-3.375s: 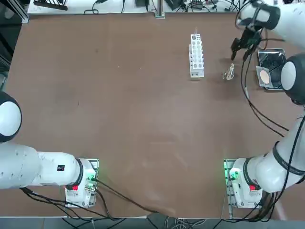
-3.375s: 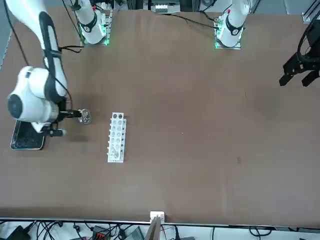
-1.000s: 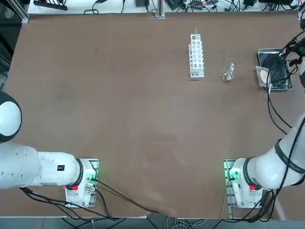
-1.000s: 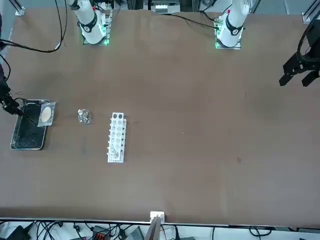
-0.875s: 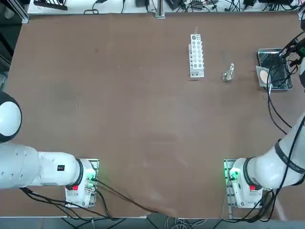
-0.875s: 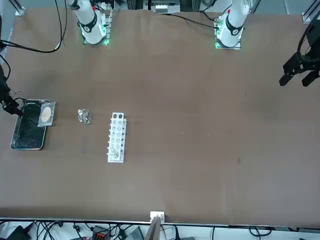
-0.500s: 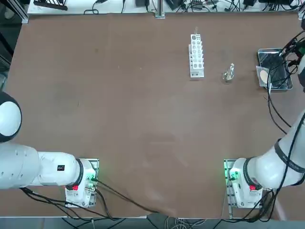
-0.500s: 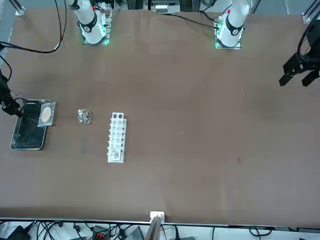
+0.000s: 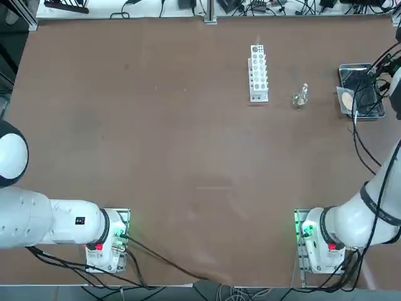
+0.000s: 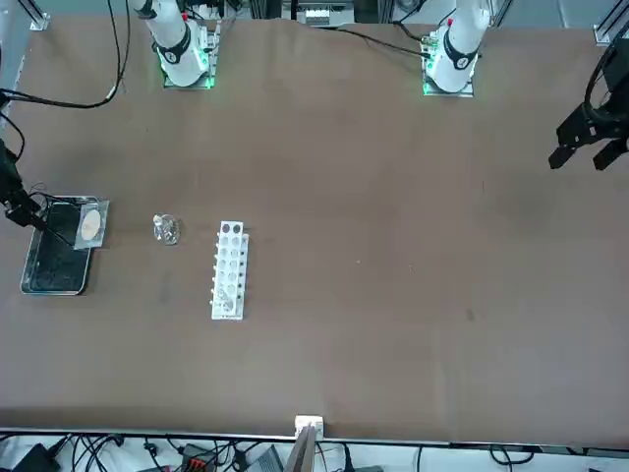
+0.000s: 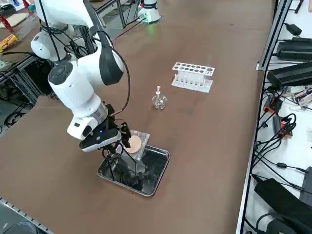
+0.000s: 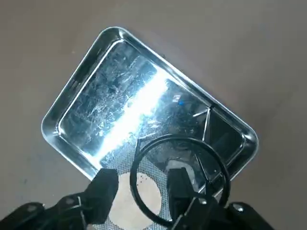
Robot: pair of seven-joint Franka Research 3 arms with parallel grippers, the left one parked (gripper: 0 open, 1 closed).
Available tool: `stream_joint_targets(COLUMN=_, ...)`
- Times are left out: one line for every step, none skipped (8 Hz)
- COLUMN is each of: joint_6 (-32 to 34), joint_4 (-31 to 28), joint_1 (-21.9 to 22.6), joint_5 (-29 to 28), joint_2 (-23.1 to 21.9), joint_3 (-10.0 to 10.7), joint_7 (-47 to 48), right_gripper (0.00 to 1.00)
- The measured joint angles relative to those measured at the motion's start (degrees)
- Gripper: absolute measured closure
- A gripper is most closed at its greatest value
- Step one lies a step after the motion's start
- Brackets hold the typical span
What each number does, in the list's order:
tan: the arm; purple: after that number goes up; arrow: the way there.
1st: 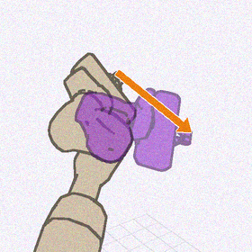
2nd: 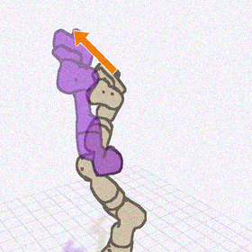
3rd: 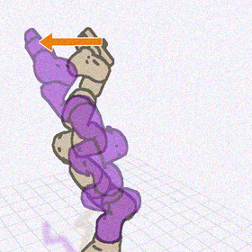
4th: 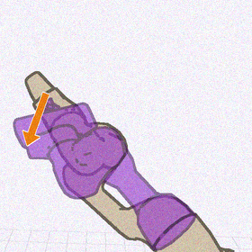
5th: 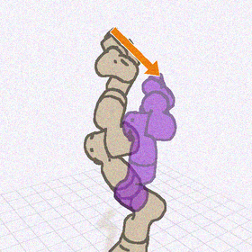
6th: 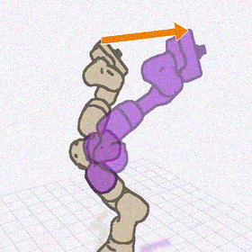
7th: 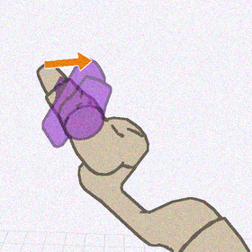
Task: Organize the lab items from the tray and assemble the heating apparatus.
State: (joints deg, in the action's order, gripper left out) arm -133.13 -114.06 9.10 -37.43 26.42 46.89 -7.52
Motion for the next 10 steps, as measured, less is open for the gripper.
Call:
stream_joint_targets(joint_6=0.00, joint_4=0.16, joint_1=0.00, joint_5=-1.02, joint_2=0.66, joint_3=-0.04, joint_7=-0.04, right_gripper=0.37)
stream_joint_targets(joint_6=0.00, joint_4=0.31, joint_1=0.00, joint_5=-1.71, joint_2=1.34, joint_3=-0.07, joint_7=-0.07, right_gripper=0.39)
stream_joint_targets(joint_6=0.00, joint_4=0.49, joint_1=0.00, joint_5=-1.91, joint_2=1.82, joint_3=-0.08, joint_7=-0.07, right_gripper=0.40)
stream_joint_targets(joint_6=0.00, joint_4=0.57, joint_1=-0.01, joint_5=-1.96, joint_2=1.99, joint_3=-0.08, joint_7=-0.07, right_gripper=0.43)
stream_joint_targets(joint_6=0.00, joint_4=0.58, joint_1=-0.04, joint_5=-2.01, joint_2=2.06, joint_3=-0.08, joint_7=-0.07, right_gripper=0.45)
stream_joint_targets(joint_6=0.00, joint_4=0.59, joint_1=-0.07, joint_5=-2.03, joint_2=2.11, joint_3=-0.08, joint_7=-0.07, right_gripper=0.47)
stream_joint_targets(joint_6=0.00, joint_4=0.60, joint_1=-0.08, joint_5=-2.04, joint_2=2.16, joint_3=-0.08, joint_7=-0.08, right_gripper=0.53)
stream_joint_targets(joint_6=0.00, joint_4=0.62, joint_1=-0.08, joint_5=-2.05, joint_2=2.17, joint_3=-0.08, joint_7=-0.08, right_gripper=0.56)
stream_joint_targets(joint_6=0.02, joint_4=0.65, joint_1=-0.08, joint_5=-2.05, joint_2=2.17, joint_3=-0.08, joint_7=-0.08, right_gripper=0.56)
stream_joint_targets(joint_6=0.02, joint_4=0.69, joint_1=-0.08, joint_5=-2.05, joint_2=2.17, joint_3=-0.08, joint_7=-0.08, right_gripper=0.60)
